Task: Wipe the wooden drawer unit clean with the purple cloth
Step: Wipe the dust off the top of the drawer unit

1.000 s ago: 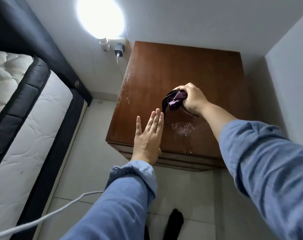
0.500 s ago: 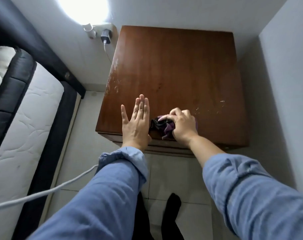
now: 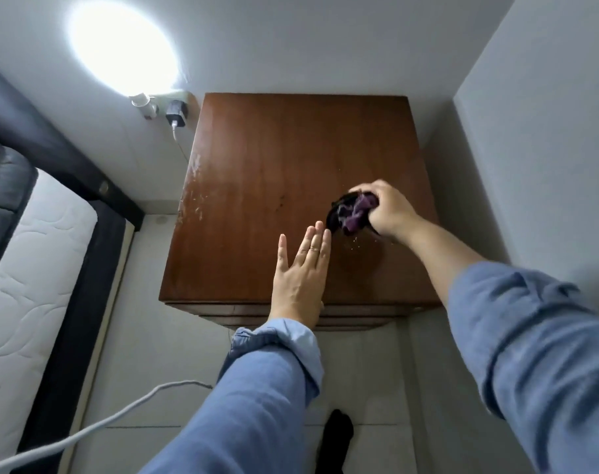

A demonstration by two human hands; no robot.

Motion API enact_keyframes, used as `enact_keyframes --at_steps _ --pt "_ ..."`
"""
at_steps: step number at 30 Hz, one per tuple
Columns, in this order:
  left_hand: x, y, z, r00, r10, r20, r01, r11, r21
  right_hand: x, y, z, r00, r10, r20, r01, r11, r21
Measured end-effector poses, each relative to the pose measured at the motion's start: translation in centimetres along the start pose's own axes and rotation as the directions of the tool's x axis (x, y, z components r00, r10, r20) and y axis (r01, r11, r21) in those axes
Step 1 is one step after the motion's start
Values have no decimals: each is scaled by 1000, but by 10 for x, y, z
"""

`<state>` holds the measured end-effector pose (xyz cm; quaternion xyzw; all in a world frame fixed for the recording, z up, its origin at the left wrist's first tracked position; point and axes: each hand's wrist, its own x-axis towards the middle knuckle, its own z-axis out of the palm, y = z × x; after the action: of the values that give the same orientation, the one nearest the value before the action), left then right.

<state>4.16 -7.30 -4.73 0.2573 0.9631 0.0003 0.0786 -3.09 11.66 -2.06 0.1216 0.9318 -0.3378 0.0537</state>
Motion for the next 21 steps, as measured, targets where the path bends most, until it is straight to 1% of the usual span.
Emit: enact_keyframes --at_steps 2,3,6,8,10,15,18,21 --pt "6 -2 2 999 10 33 -11 1000 12 33 -7 -5 999 -16 -41 14 999 -40" --pt "10 -3 3 999 11 53 -12 1000 16 48 -8 -3 999 -13 -39 10 997 -76" --pt "20 -4 3 997 3 71 -5 1000 18 69 -6 13 996 71 60 -53 965 -256" --pt "23 -6 4 998 -9 58 8 1000 8 66 -2 24 997 72 30 -59 950 -307" --pt "21 -6 6 997 -17 76 18 1000 -8 55 6 35 999 45 4 -42 958 -284" --pt "12 -1 7 995 -33 92 35 999 -23 -13 26 48 999 -1 54 14 969 -248" --pt "7 1 6 991 -88 97 94 994 -57 -61 37 52 997 -20 79 37 977 -210" --pt "0 7 8 989 -129 78 133 990 -53 -99 46 52 995 -24 98 45 976 -215"
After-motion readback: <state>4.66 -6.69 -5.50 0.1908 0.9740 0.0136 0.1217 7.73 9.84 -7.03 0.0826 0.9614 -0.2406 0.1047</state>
